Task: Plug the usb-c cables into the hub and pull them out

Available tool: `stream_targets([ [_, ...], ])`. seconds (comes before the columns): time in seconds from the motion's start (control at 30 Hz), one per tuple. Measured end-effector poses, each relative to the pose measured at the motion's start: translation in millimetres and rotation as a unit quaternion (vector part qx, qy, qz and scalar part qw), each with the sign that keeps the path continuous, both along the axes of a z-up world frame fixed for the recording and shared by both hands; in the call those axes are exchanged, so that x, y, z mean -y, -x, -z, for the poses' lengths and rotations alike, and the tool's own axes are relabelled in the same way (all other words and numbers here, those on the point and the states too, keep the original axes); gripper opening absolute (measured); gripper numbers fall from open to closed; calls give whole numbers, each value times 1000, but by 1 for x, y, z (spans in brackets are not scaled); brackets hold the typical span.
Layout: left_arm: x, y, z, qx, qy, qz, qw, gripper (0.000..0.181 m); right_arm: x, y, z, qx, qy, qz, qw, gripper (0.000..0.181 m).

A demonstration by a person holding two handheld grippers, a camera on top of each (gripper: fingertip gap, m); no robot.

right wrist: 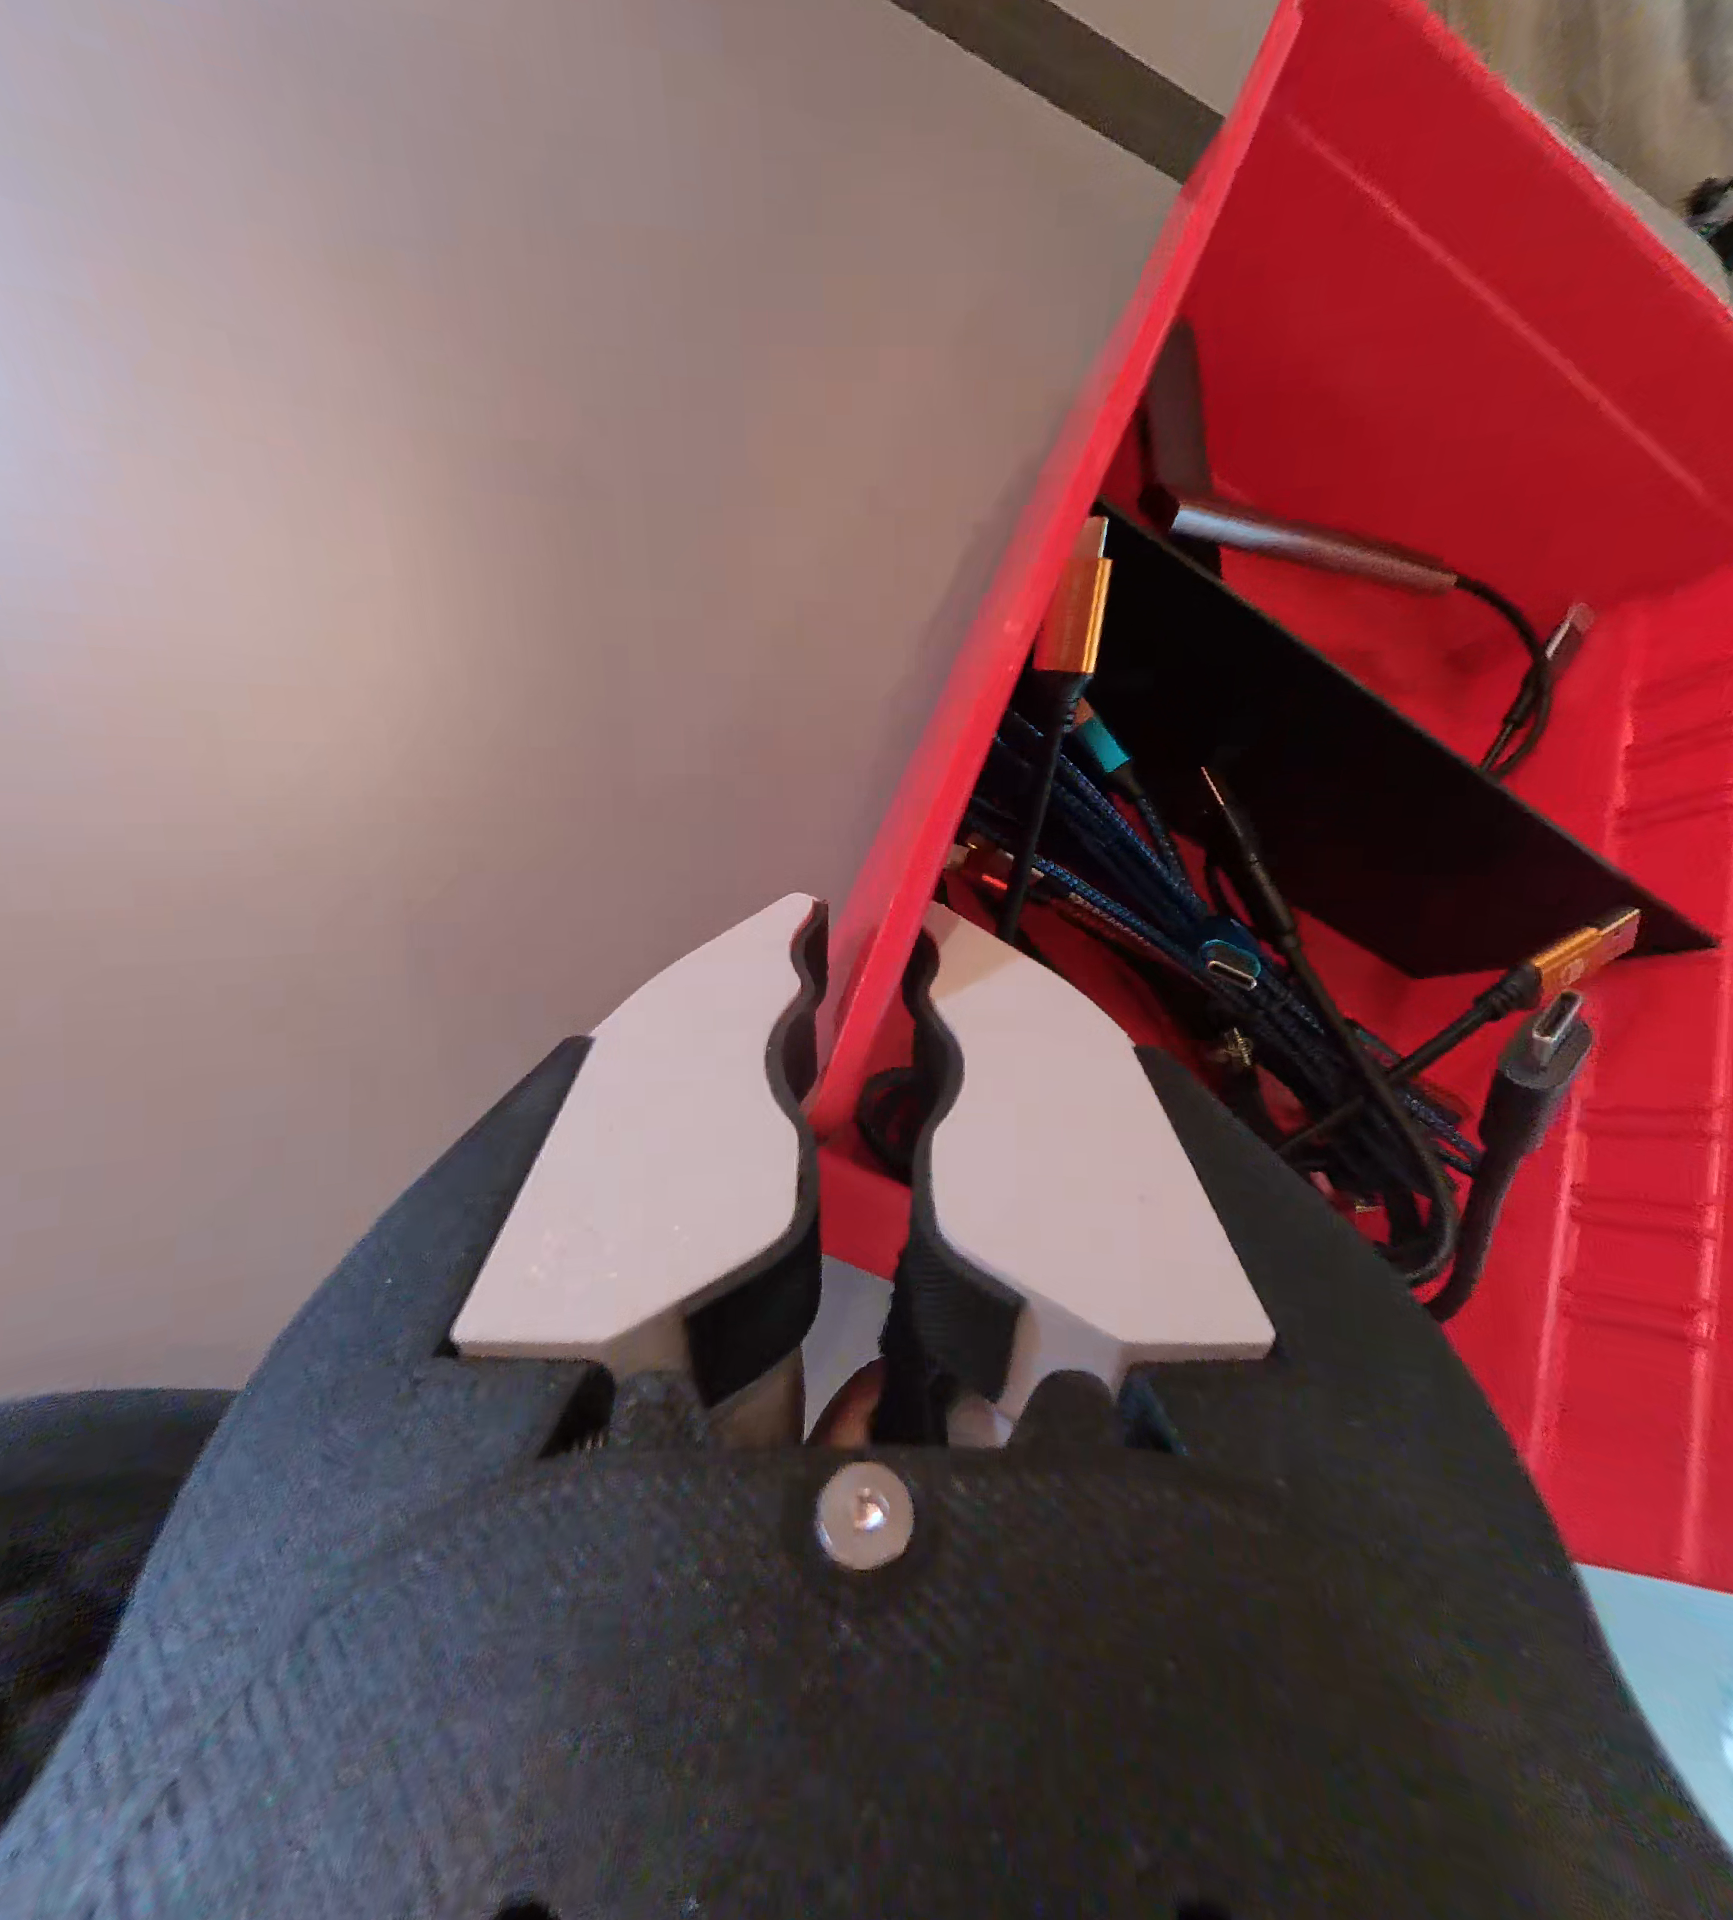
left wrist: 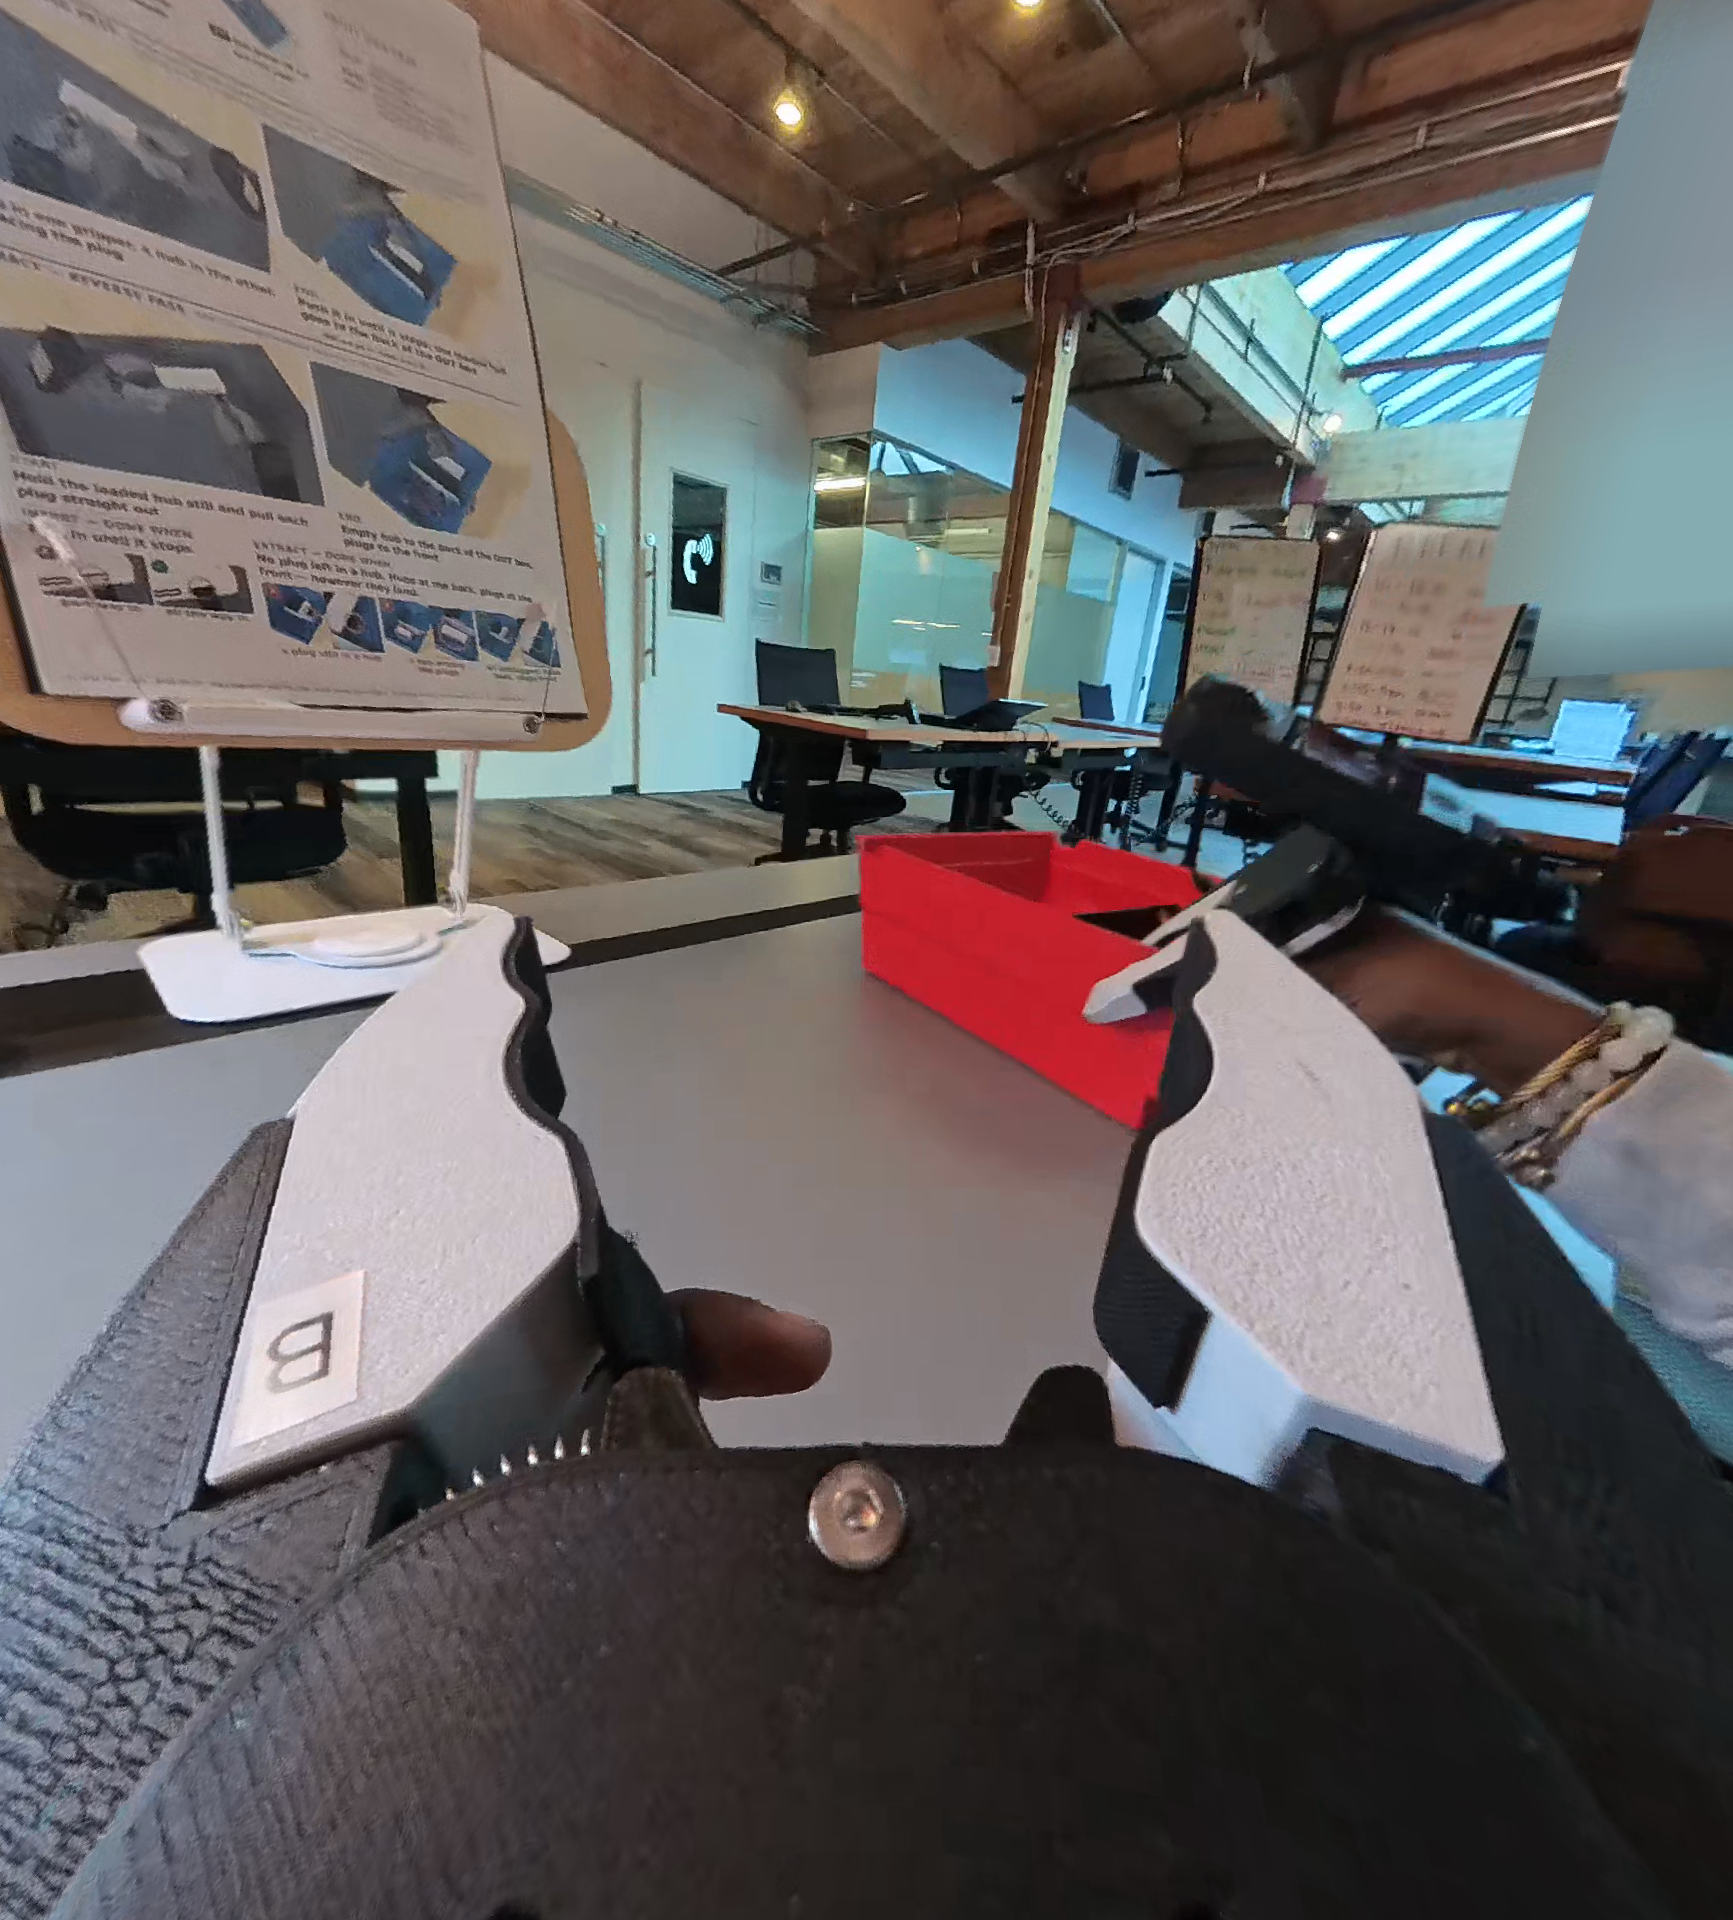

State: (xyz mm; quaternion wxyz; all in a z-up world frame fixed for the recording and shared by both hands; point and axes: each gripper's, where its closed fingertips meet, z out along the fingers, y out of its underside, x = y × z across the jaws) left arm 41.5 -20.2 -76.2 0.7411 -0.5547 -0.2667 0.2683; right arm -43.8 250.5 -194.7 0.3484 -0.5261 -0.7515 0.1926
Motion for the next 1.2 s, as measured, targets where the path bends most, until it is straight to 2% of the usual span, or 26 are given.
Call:
stream_targets([
  [0.2,40,-14,-34,-23,3,-45,999,105,82,9,-1,-12,39,-76,996,15],
  [0.37,78,-22,-50,-32,8,-88,996,101,163,8,-1,-14,71,-160,985,18],
  [0.53,103,-26,-57,-44,6,-124,991,98,238,8,-2,-6,55,-238,970,20],
  [0.7,113,-26,-54,-40,13,-131,990,98,315,2,-1,-3,66,-319,945,26],
  [0.87,136,-28,-56,-43,25,-166,985,98,371,-7,-2,-3,93,-366,926,26],
  [1.07,202,-33,-55,-32,33,-265,963,95,424,-23,-3,4,98,-431,897,31],
  [1.13,235,-34,-47,-15,48,-324,945,94,436,-28,-3,3,88,-446,890,32],
  [1.2,275,-35,-33,11,81,-398,914,94,444,-31,-3,-2,85,-457,885,33],
])
